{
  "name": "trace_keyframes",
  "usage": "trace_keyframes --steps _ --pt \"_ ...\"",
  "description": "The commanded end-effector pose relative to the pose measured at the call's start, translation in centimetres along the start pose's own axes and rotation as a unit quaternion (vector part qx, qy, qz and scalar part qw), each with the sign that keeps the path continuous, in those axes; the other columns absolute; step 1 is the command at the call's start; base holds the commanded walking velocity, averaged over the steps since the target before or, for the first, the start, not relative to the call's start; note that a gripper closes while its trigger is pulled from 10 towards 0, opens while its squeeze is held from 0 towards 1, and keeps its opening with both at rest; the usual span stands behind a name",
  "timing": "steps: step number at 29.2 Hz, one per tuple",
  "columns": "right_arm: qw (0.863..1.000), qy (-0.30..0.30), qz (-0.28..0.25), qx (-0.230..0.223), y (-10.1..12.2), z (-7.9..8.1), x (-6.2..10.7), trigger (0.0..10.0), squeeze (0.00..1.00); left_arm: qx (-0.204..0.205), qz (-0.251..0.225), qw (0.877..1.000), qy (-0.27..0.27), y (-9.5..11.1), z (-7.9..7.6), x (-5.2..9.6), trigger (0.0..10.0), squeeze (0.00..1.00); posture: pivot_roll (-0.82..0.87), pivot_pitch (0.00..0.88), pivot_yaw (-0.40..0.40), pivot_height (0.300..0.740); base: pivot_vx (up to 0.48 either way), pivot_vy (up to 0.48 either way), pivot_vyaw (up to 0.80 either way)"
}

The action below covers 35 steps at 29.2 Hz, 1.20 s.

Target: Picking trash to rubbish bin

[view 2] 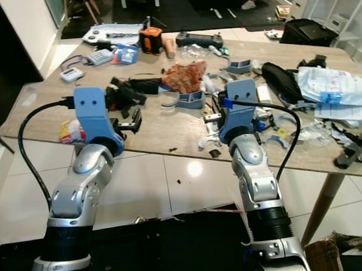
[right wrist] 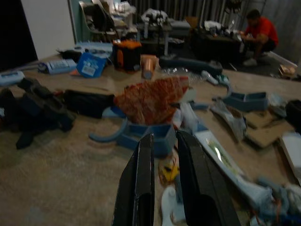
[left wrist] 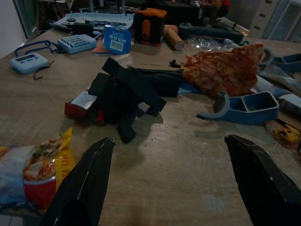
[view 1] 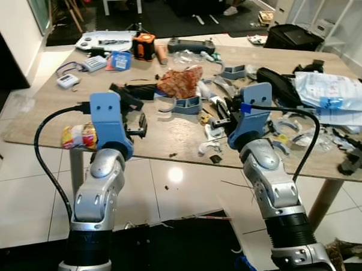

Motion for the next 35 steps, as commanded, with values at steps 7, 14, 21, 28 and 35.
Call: trace_keyframes --steps 7,14,21,28,35 --pt "1.0 -0.009 0.025 -0.01 -1.7 -0.1 0.8 10.0 0.0 -0.021 0.017 1.0 -0.011 -0.5 -0.4 0.1 10.0 0.0 0.01 0.143 -0.045 0.74 0.0 -0.206 0.0" --pt "0.999 -0.021 0.026 -0.012 -1.8 -0.6 1.2 10.0 0.0 -0.017 0.027 0.999 -0.015 -0.8 -0.8 -0.2 10.0 0.0 0.0 0.154 -0.026 0.74 0.0 -0.411 0.0" --pt "0.999 -0.028 0.042 -0.013 -2.3 -1.0 1.6 10.0 0.0 -0.016 0.038 0.998 -0.036 -1.2 -1.7 -0.1 10.0 0.0 0.0 0.165 -0.027 0.74 0.0 0.0 0.0" --pt "0.999 -0.022 0.048 -0.014 -2.4 -0.5 1.4 10.0 0.0 -0.01 0.052 0.998 -0.022 -1.5 -1.1 0.0 10.0 0.0 0.0 0.166 -0.03 0.74 0.0 0.0 0.0" --pt "0.999 -0.02 0.049 -0.013 -2.3 -0.5 1.4 10.0 0.0 0.002 0.046 0.999 -0.016 -1.3 -0.7 0.0 10.0 0.0 0.0 0.167 -0.037 0.74 0.082 0.0 0.0"
Point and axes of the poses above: a point about 5 cm out from each wrist's last joint towards the gripper, its own x axis pointing back from the gripper into the wrist, its own y axis along the axis of the wrist's last joint, z = x × y, the point moved 6 cm from there along -x, pointing out of the wrist towards the gripper, and after that the axes turned 12 degrees about -x, right-handed, at the moved point
